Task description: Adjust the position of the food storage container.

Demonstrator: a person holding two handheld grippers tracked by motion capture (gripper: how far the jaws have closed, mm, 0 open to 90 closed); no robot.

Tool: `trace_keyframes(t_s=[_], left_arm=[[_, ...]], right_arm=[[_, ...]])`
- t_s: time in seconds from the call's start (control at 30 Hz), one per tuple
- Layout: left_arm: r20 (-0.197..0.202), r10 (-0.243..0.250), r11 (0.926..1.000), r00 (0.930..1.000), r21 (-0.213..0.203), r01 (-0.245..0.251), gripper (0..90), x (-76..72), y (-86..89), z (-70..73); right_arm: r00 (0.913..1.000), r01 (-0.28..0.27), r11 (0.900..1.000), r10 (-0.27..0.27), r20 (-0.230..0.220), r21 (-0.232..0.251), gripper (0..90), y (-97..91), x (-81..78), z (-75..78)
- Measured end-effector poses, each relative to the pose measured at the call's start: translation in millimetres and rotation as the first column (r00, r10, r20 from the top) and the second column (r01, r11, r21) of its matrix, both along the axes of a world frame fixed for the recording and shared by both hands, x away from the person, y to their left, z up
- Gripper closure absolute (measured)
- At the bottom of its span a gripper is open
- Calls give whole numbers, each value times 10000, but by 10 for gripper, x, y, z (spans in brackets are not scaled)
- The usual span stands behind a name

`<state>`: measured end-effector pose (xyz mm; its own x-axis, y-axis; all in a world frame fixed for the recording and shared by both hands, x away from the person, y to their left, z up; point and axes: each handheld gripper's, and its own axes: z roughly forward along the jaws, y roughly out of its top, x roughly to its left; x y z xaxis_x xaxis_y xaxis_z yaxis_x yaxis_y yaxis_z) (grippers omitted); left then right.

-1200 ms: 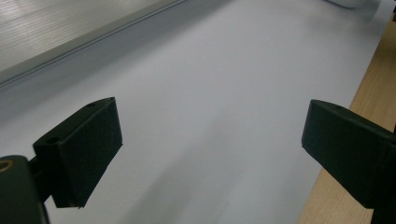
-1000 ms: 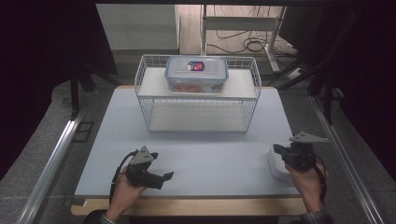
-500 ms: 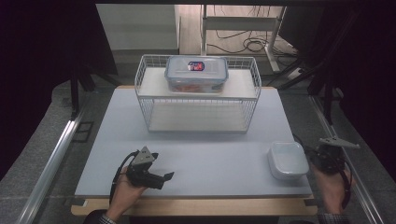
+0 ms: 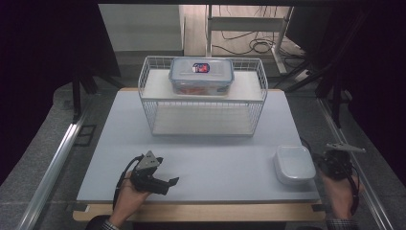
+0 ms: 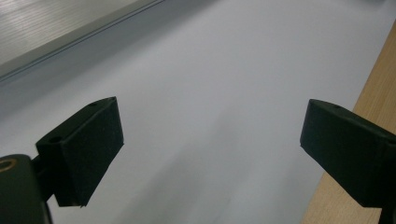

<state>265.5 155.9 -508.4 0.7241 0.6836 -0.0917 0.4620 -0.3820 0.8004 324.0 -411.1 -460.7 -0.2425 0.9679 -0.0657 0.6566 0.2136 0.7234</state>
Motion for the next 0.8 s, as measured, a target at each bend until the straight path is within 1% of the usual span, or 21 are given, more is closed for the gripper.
trace_keyframes(t_s=[0.23, 0.47, 0.67, 0.77, 0.8], left_arm=[[-6, 11, 10000, 10000, 34, -11, 59, 1, -7, -4], [-34, -14, 10000, 10000, 53, 15, 59, 1, -14, -7], [-36, -48, 10000, 10000, 77, 48, 59, 0, -27, -9], [-37, -70, 9999, 10000, 81, 71, 59, 0, -33, -10], [-43, -81, 9999, 10000, 82, 82, 59, -1, -36, -11]], right_arm=[[9982, -566, 9982, 570, -169, 219, 896, 168, 16, -21], [9918, -1216, 9917, 1230, -338, 410, 895, 385, 19, -35], [9832, -1743, 9825, 1773, -433, 664, 895, 571, 12, -52], [9751, -2091, 9725, 2153, -535, 1030, 895, 676, 10, -66], [9723, -2206, 9694, 2273, -548, 1076, 895, 718, 9, -71]])
